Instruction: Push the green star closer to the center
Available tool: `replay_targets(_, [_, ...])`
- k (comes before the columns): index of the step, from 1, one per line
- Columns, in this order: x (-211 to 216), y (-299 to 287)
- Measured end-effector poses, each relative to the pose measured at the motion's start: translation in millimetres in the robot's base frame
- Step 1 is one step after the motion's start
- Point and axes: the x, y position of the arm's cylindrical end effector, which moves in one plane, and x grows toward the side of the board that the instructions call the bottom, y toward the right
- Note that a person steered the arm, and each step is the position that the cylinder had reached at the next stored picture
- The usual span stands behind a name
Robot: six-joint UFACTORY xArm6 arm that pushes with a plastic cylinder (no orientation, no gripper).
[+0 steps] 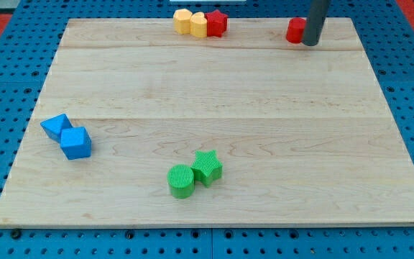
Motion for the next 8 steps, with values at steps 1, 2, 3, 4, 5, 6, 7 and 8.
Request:
replay_targets(1, [24.1,2.1])
replay_targets(2, [41.8,2.8])
replay_targets(3, [49.4,4.1])
replay_targets(4, [93.6,4.1])
replay_targets(5, [162.3,-18.1])
replay_targets(6, [235.7,-57.8])
replay_targets(7, [268.2,-88.9])
replay_targets(8, [268.5,-89.6])
